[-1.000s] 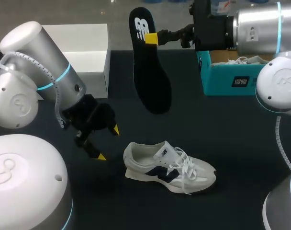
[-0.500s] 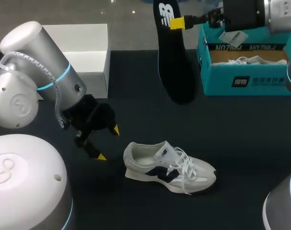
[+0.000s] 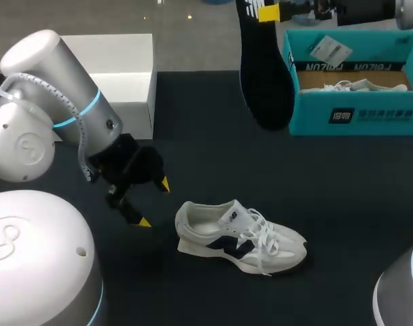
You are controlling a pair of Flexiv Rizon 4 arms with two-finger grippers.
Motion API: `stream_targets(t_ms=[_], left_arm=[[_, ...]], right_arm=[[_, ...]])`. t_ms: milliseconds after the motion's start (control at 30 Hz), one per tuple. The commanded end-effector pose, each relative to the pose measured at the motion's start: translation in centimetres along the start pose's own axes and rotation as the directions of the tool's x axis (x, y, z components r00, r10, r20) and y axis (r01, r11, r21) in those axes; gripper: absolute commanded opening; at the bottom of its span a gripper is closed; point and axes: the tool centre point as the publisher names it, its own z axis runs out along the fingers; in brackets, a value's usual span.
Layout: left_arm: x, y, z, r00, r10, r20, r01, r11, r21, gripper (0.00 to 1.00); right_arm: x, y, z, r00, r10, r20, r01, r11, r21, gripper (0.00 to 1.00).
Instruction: Take the shoe out of the shoebox, open the shoe tongue, remove and reinsert the insole, then place the shoe into the shoebox
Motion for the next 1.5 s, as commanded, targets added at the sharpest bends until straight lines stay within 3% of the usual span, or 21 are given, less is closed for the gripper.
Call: stream_targets(t_ms=[33, 267, 633, 1067, 1500], left_arm=[[0.0, -0.4, -0.1, 1.000, 0.007, 0.003, -0.007, 1.000, -0.002, 1.00], [-1.7, -3.4, -0.3, 0.999, 0.040, 0.030, -0.039, 0.999, -0.016, 1.00], [-4.8, -6.8, 2.9, 0.999, 0.022, 0.029, -0.020, 0.998, -0.055, 1.00], [-6.9, -7.8, 6.8, 0.999, -0.011, 0.039, 0.015, 0.995, -0.099, 1.00], [-7.5, -6.5, 9.4, 0.999, -0.031, 0.023, 0.034, 0.990, -0.139, 1.00]], right_arm=[[0.1, 0.2, 0.2, 1.000, 0.003, 0.005, -0.003, 1.000, 0.005, 0.00], [0.1, 0.2, 0.2, 1.000, 0.003, 0.005, -0.003, 1.000, 0.005, 0.00], [0.1, 0.2, 0.2, 1.000, 0.003, 0.005, -0.003, 1.000, 0.005, 0.00], [0.1, 0.2, 0.2, 1.000, 0.003, 0.005, -0.003, 1.000, 0.005, 0.00], [0.1, 0.2, 0.2, 1.000, 0.003, 0.005, -0.003, 1.000, 0.005, 0.00]])
